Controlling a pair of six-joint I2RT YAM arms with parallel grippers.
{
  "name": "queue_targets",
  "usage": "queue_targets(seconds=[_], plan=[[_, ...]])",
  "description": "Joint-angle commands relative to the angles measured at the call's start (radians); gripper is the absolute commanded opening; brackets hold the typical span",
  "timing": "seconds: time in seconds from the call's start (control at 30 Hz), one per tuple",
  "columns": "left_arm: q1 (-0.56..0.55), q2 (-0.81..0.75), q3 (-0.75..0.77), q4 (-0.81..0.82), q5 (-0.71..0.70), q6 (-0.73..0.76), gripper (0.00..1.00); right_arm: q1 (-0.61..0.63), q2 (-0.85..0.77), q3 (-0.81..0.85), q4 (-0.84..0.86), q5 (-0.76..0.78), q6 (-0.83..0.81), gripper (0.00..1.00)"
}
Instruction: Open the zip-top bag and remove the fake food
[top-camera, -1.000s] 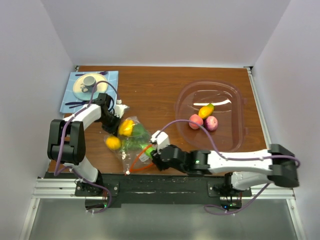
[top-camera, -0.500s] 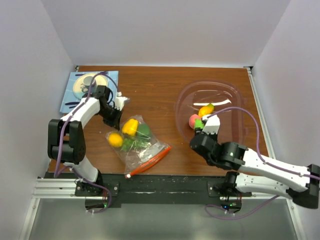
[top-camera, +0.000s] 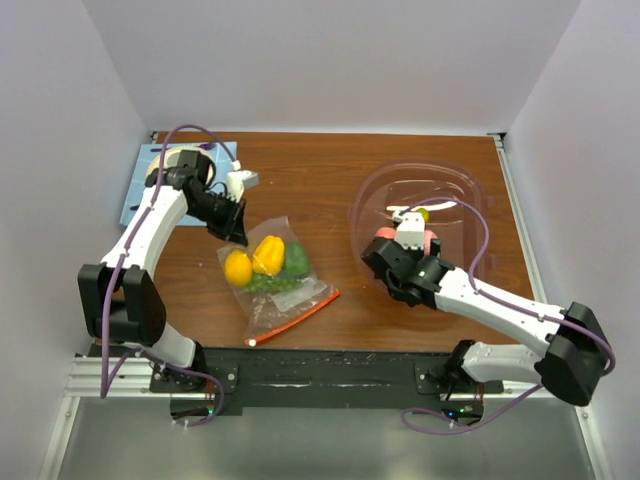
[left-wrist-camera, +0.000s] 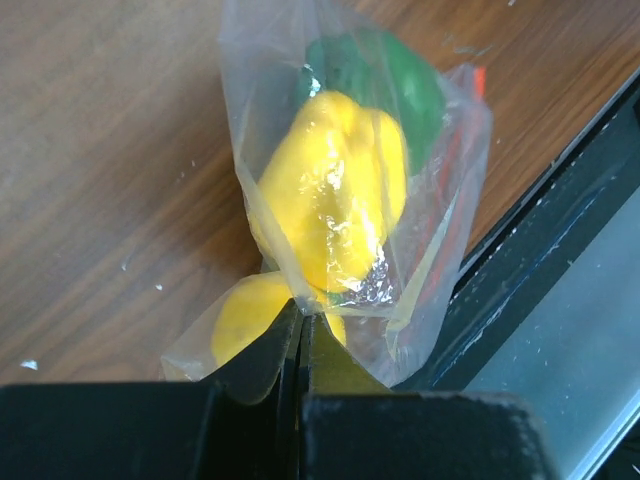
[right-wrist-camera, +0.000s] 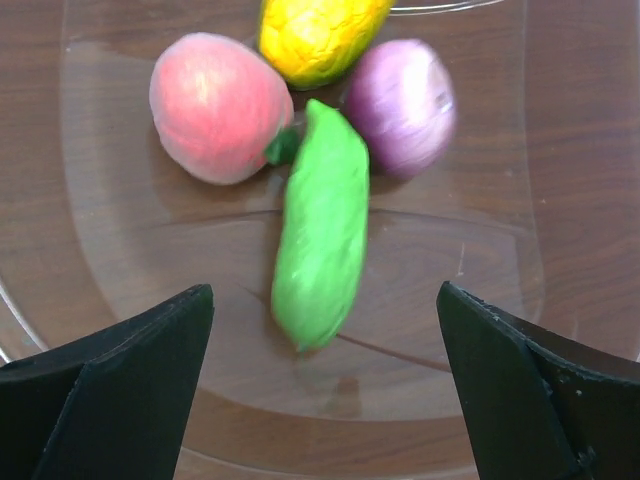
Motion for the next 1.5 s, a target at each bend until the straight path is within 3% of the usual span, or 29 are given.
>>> queue_targets(seconds=[0.0, 0.13, 0.23, 0.27, 0.33, 0.37, 0.43, 0.47, 0.57, 0.8, 1.2, 1.27, 1.3, 1.33, 1.47], plan=[[-0.005, -0.018, -0.109, 0.049, -0.060, 0.001, 0.00, -0.002, -0.005, 0.070, 0.068, -0.002, -0.062, 0.99], [-0.005, -0.010, -0.182, 0.161, -0.203, -0.022, 0.00, 0.033, -0.069, 0.081, 0.115, -0.033, -0.161, 0.98], [-0.005, 0.008, -0.228, 0.243, -0.309, -0.035, 0.00, 0.150, -0.155, 0.044, 0.221, -0.085, -0.258, 0.86], [-0.005, 0.016, -0.235, 0.279, -0.332, -0.038, 0.00, 0.184, -0.171, 0.027, 0.254, -0.093, -0.267, 0.72], [-0.005, 0.042, -0.258, 0.314, -0.398, -0.045, 0.00, 0.267, -0.192, 0.006, 0.281, -0.135, -0.263, 0.57], [-0.005, 0.052, -0.262, 0.335, -0.411, -0.050, 0.00, 0.292, -0.198, -0.031, 0.326, -0.158, -0.260, 0.42], [-0.008, 0.074, -0.279, 0.351, -0.432, -0.053, 0.00, 0.374, -0.204, -0.078, 0.400, -0.221, -0.255, 0.28], [-0.011, 0.079, -0.284, 0.363, -0.435, -0.058, 0.00, 0.398, -0.198, -0.123, 0.481, -0.234, -0.254, 0.14], [-0.030, 0.088, -0.305, 0.385, -0.455, -0.068, 0.00, 0.465, -0.114, -0.160, 0.607, -0.273, -0.246, 0.00], [-0.076, 0.088, -0.319, 0.388, -0.466, -0.084, 0.00, 0.505, 0.144, -0.079, 0.761, -0.347, -0.306, 0.03], [-0.077, 0.094, -0.339, 0.400, -0.457, -0.079, 0.00, 0.501, 0.352, -0.040, 0.885, -0.360, -0.317, 0.04], [-0.077, 0.097, -0.334, 0.395, -0.451, -0.076, 0.00, 0.501, 0.398, -0.019, 0.893, -0.360, -0.332, 0.11], [-0.079, 0.097, -0.334, 0.395, -0.448, -0.076, 0.00, 0.501, 0.409, -0.016, 0.905, -0.360, -0.352, 0.19], [-0.080, 0.097, -0.334, 0.394, -0.446, -0.076, 0.00, 0.501, 0.423, -0.016, 0.928, -0.363, -0.370, 0.33], [-0.087, 0.105, -0.336, 0.394, -0.444, -0.067, 0.00, 0.502, 0.460, 0.018, 1.023, -0.317, -0.476, 0.49]])
